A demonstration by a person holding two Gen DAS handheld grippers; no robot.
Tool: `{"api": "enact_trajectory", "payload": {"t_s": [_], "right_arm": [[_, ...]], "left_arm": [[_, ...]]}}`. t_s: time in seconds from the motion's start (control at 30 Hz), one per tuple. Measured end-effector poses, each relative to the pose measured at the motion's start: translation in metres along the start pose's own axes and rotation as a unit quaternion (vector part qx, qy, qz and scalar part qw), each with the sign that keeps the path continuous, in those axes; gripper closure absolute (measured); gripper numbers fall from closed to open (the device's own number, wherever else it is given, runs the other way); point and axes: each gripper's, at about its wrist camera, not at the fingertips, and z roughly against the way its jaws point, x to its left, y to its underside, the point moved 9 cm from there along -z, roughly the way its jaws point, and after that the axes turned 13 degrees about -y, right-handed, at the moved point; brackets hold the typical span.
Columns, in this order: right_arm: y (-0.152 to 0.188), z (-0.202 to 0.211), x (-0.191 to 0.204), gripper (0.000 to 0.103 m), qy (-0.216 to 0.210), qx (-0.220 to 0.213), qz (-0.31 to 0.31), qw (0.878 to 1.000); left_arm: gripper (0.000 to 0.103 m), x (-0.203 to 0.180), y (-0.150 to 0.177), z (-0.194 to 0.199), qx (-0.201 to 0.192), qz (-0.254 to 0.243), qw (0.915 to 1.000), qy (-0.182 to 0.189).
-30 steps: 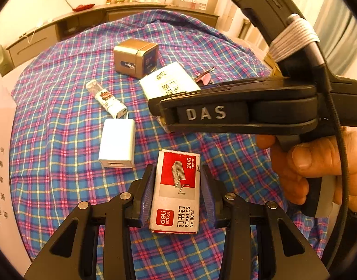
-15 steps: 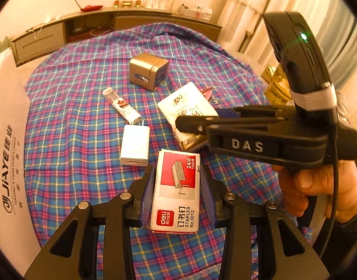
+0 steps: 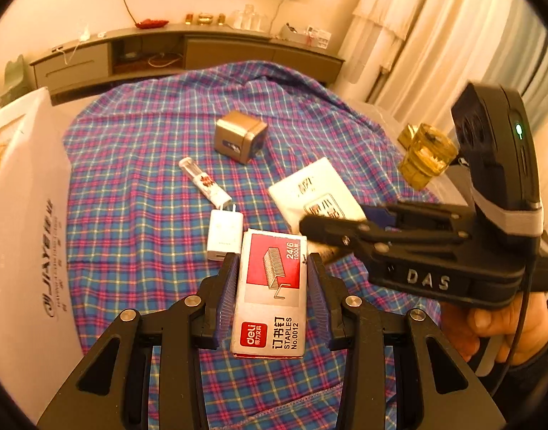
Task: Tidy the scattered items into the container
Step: 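Grasp the white tissue pack with the right tool while the left holds the staples box, then carry the staples box and tissue pack over the white box with both tools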
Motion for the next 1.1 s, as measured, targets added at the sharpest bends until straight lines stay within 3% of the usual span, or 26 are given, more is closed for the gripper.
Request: {"api": "enact_trajectory", "payload": {"t_s": [1.1], "right_arm": [[0.012, 0.042, 0.082, 0.067, -0.009, -0.032, 0.055, 0.998]], "left_arm": [[0.063, 0.053, -0.022, 0.088, -0.082, 0.044, 0.9951, -0.033]]}}
